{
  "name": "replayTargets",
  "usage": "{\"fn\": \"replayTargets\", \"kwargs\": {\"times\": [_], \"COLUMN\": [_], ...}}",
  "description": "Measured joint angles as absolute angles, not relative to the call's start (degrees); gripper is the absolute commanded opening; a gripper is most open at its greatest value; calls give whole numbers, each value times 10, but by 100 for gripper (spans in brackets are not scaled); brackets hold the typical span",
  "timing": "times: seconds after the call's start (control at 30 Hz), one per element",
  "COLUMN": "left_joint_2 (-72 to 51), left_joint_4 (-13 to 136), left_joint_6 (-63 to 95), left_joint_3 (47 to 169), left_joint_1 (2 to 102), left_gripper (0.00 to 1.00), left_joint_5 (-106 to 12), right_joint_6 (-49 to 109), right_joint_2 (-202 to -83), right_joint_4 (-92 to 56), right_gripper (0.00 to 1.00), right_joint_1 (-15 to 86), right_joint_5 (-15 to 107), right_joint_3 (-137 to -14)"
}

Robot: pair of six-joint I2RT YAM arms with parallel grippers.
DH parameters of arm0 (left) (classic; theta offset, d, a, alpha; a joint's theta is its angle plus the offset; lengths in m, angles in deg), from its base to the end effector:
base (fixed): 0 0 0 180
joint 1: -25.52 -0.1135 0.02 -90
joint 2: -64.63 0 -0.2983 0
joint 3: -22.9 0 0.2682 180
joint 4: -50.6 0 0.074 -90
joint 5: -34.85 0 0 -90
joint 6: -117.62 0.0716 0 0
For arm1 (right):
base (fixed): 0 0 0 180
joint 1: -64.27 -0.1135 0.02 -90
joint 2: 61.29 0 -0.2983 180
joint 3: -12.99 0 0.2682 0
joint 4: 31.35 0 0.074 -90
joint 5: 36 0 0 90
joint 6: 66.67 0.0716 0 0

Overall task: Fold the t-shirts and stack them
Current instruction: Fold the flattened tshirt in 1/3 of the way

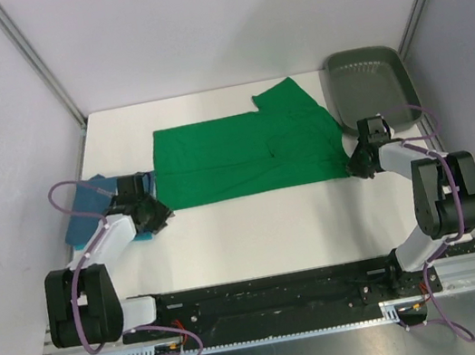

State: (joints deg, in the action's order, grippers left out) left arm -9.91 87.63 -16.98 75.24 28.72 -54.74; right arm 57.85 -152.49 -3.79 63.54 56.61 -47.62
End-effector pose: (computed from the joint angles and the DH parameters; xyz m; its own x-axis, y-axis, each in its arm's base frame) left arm 0.2628 -0.0152 0.1746 -0.6526 -0.6667 -0.3600 -0.5600 0.7444 -0.3636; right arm 0.3339 0.0010 0.1516 -0.6934 0.5573 -0.4567 0.4906 0.8294 0.2672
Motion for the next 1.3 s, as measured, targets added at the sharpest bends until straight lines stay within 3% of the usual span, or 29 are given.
{"fn": "replayTargets", "kwargs": {"times": [0.1,0.2,0.73,1.3], "left_joint_2": [-94,-95,-188,-256], "left_joint_4": [877,877,846,824], "left_joint_6": [-170,-170,-186,-195], "left_joint_3": [743,742,791,830], "left_joint_1": [269,252,224,238], "left_gripper": [41,41,42,35], "left_joint_5": [-556,-564,-574,-580], "right_joint_6": [579,579,577,574], "right_joint_2": [-1527,-1528,-1528,-1528], "right_joint_4": [-40,-39,-39,-38], "right_gripper": [5,1,0,0], "right_joint_1": [635,635,635,653], "right_joint_5": [569,572,577,567], "right_joint_3": [-476,-476,-476,-476]}}
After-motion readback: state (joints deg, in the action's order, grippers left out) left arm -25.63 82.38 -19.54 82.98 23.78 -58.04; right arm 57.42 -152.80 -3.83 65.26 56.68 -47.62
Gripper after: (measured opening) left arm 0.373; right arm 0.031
